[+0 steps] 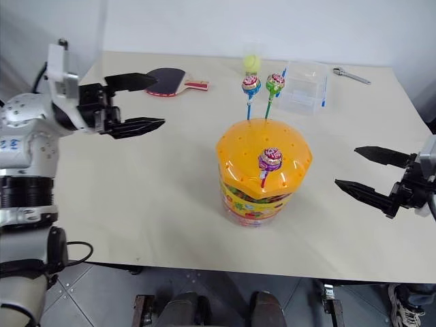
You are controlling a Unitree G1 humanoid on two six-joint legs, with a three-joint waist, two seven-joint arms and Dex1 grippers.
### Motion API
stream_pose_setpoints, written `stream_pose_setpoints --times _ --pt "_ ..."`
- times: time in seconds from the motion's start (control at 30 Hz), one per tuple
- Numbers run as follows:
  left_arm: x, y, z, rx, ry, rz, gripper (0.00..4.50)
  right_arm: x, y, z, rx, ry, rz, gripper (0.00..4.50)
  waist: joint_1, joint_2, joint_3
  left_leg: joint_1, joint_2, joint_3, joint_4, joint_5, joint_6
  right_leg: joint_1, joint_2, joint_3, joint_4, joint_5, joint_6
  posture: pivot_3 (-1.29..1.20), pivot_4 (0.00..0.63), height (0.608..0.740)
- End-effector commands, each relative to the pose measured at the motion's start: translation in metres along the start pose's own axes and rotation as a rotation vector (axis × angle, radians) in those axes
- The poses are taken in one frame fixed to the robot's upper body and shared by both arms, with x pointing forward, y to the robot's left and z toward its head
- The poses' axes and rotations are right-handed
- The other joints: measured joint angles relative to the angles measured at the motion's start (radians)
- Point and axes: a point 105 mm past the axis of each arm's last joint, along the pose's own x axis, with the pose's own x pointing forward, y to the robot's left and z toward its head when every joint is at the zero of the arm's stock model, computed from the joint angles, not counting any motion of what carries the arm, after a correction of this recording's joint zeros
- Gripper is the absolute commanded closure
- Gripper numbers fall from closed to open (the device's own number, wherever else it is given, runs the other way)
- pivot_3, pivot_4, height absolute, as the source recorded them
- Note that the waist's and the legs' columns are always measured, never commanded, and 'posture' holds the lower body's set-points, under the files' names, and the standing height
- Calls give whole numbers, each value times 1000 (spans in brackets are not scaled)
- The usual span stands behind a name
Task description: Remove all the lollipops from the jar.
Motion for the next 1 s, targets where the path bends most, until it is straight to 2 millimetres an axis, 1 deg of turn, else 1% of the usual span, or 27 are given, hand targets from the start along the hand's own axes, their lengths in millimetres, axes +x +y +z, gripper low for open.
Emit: stream_pose_setpoints --times 0.03,0.07,0.13,0.2,0.3,0.37,0.47,0.57,0.77,0.87,1.0 --pt "26 -6 6 -17 -67 -124 24 0 13 14 -33 23 9 0 0 0 0 0 0 0 0 0 0 0 0 0 0 0 0 0 150 740" --pt "34 -7 4 -29 -76 -154 24 0 16 14 -18 36 25 0 3 -1 0 0 0 0 0 0 0 0 0 0 0 0 0 0 150 740" --pt "48 -8 1 -45 -97 -196 24 0 25 17 -49 41 61 0 3 -2 1 0 0 0 1 0 0 0 0 0 0 0 0 0 150 740" --pt "62 -6 -1 -54 -120 -214 24 -3 34 22 -62 -16 104 0 3 -3 2 -1 -1 0 1 0 0 0 0 0 0 0 0 0 150 740" --pt "83 -1 -5 -66 -138 -222 24 -7 39 23 -51 -58 118 0 6 -6 3 -1 -1 -1 1 0 0 0 0 0 0 0 0 0 150 740" --pt "94 5 -6 -80 -154 -193 24 -8 38 24 -61 -68 105 0 4 -6 4 -1 -1 -1 1 0 0 0 0 0 0 0 0 0 150 740" --pt "109 10 -6 -107 -170 -175 24 -7 37 23 -68 -68 73 0 3 -6 4 -1 -1 -1 1 0 0 0 0 -1 0 0 0 0 150 740" --pt "121 6 -7 -124 -153 -218 24 -8 39 21 -66 -70 64 0 3 -7 4 -2 -1 -1 1 0 0 0 0 -1 0 0 0 0 150 740" --pt "135 1 -12 -144 -85 -267 24 -13 43 33 -92 -142 63 0 3 -7 4 -2 -1 -1 1 0 0 0 0 -1 0 0 0 0 150 740" --pt "140 0 -11 -123 -93 -268 639 -15 45 35 -117 -154 72 0 4 -7 4 -2 -1 -2 1 0 0 0 0 -2 0 0 0 0 150 740" --pt "145 -2 -12 -119 -85 -281 1890 -14 44 44 -116 -211 72 0 3 -7 4 -2 -1 -2 1 0 0 0 -1 -2 0 0 0 0 150 740"
